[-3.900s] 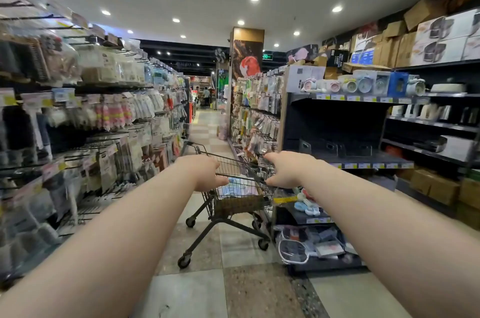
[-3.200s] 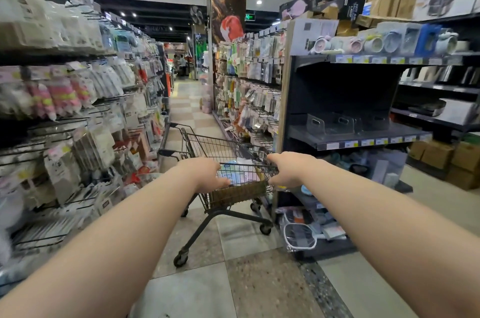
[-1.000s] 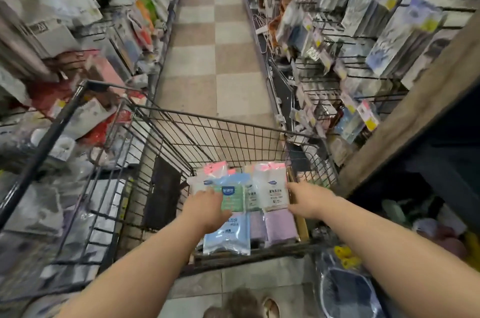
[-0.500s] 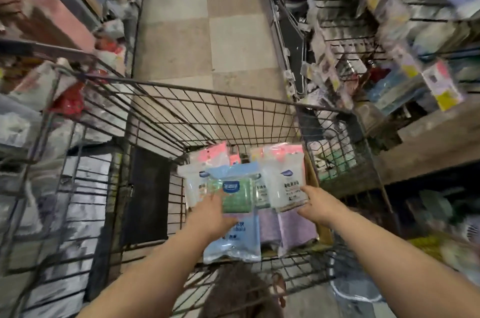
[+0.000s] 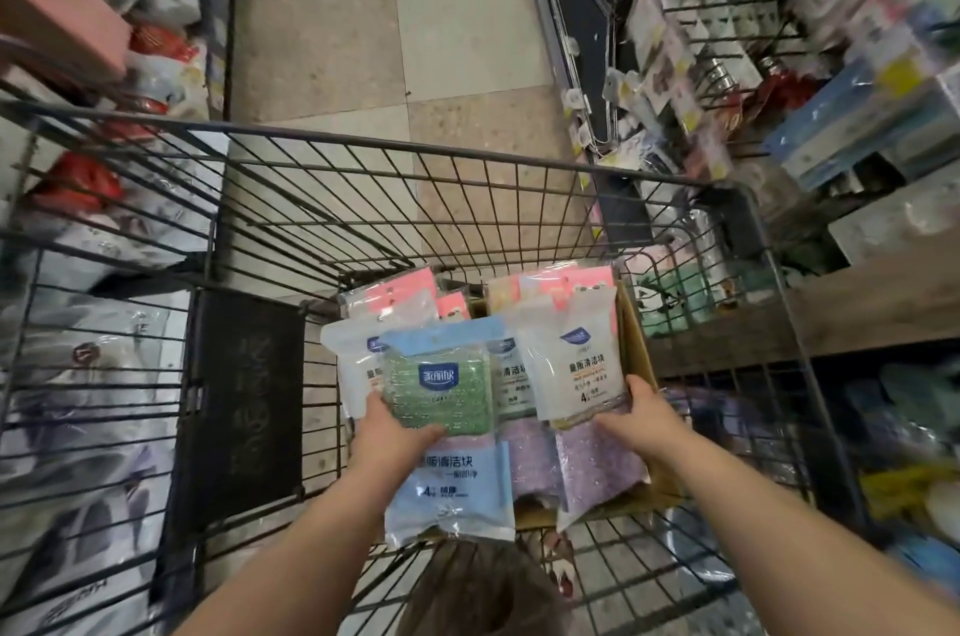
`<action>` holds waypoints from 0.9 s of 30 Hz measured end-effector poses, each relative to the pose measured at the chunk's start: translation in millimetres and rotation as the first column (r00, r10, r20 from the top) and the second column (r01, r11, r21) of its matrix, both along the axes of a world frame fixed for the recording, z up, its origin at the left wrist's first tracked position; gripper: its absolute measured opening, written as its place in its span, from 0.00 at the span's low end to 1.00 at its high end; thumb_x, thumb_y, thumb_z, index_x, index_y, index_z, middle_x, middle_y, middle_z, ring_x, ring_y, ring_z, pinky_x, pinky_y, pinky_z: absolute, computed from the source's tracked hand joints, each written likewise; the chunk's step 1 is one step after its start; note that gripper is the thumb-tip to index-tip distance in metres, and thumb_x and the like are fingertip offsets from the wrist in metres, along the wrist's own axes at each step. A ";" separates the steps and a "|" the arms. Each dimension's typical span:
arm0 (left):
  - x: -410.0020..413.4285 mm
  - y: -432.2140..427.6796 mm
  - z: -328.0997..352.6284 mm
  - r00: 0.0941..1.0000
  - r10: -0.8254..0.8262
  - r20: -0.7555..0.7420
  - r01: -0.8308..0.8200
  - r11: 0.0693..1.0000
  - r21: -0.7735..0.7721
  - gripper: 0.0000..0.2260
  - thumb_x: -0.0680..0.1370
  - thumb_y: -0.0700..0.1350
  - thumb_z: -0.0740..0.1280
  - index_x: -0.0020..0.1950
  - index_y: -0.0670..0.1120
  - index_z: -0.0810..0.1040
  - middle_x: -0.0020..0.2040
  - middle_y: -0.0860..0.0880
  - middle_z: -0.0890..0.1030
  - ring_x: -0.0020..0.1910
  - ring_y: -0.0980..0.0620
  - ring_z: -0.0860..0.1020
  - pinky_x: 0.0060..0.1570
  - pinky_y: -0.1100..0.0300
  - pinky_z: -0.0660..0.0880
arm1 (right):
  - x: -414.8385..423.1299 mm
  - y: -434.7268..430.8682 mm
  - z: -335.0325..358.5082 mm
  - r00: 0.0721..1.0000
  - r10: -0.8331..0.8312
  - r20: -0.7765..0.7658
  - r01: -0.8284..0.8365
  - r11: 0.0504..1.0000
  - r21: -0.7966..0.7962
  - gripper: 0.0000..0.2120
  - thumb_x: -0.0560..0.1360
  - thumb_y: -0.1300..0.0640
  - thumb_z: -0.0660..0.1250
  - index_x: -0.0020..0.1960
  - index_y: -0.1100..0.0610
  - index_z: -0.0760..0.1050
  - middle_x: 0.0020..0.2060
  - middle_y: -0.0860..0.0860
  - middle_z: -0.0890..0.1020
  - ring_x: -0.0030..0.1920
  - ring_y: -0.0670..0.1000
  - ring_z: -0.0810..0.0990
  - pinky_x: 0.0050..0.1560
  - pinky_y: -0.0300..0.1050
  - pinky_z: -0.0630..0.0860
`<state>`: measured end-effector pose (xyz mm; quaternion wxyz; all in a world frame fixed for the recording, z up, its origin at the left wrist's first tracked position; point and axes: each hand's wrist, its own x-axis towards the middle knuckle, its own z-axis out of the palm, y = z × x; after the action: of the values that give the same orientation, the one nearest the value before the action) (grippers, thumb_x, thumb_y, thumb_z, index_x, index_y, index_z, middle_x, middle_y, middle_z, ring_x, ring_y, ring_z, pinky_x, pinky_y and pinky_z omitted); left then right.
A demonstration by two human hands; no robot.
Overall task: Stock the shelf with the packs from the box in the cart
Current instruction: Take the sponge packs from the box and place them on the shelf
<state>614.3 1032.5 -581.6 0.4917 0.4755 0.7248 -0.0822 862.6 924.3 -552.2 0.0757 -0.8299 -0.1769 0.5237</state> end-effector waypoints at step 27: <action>9.6 -31.4 148.8 0.802 0.286 0.524 -0.369 0.928 0.059 0.18 0.73 0.34 0.71 0.59 0.41 0.70 0.48 0.42 0.81 0.43 0.45 0.81 0.41 0.52 0.79 | 7.9 -12.0 134.9 0.993 -0.102 -0.068 0.121 0.880 0.459 0.22 0.71 0.58 0.73 0.60 0.56 0.67 0.51 0.52 0.79 0.51 0.53 0.80 0.54 0.52 0.79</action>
<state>623.9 1001.1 -432.7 0.6320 0.3848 0.6454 0.1897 870.6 912.3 -417.2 0.3049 -0.7857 -0.2468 0.4784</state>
